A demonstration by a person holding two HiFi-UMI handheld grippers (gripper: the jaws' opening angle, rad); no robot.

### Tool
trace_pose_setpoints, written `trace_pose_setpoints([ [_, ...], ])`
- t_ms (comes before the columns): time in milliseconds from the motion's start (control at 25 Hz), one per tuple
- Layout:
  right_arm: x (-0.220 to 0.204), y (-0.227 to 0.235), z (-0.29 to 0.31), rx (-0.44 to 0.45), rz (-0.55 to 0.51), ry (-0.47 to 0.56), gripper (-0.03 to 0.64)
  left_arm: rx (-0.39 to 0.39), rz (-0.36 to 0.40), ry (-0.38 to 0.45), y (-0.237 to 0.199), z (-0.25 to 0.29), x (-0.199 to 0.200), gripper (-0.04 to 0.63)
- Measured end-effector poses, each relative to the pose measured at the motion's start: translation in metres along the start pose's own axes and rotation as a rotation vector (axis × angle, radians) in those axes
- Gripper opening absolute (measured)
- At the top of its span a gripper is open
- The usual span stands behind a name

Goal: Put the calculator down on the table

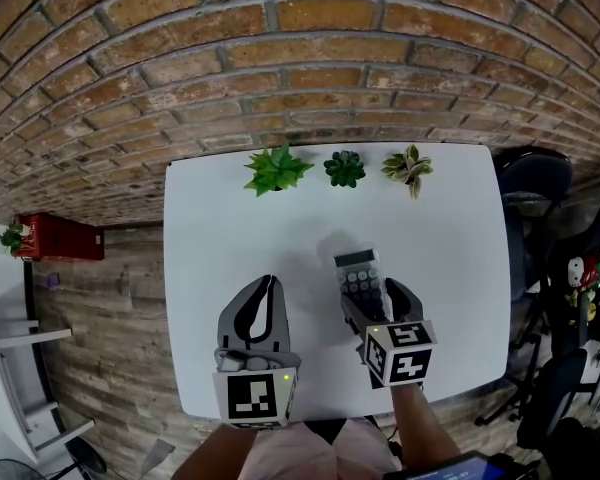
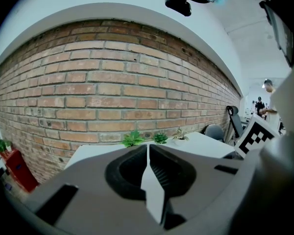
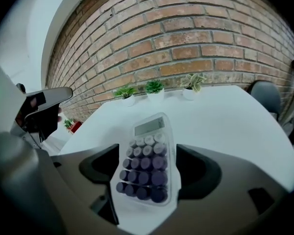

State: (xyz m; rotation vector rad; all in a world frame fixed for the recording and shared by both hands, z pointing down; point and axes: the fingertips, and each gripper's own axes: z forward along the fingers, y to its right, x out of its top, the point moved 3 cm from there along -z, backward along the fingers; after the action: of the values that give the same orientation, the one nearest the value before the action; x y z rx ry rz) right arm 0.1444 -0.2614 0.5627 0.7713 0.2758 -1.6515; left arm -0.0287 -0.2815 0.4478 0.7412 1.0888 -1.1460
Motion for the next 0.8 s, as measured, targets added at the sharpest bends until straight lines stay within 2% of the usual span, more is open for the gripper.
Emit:
trace_pose_setpoints([
  [320,0.012,-0.006,-0.021,0.015,-0.022,0.068,0.374,0.001,0.013,0.046,0.011,-0.015,0.015,0.021],
  [480,0.030,-0.017,-0.046,0.048,-0.045,0.152,0.367,0.004,0.016,0.094,0.020,-0.029,0.034,0.021],
  [640,0.069,-0.038,-0.087,0.101,-0.098,0.316,0.305,0.008,0.028,0.163,0.028,-0.048,0.064,0.021],
  [800,0.106,-0.057,-0.135,0.134,-0.153,0.472,0.200,0.011,0.062,0.259,0.036,-0.070,0.105,0.021],
])
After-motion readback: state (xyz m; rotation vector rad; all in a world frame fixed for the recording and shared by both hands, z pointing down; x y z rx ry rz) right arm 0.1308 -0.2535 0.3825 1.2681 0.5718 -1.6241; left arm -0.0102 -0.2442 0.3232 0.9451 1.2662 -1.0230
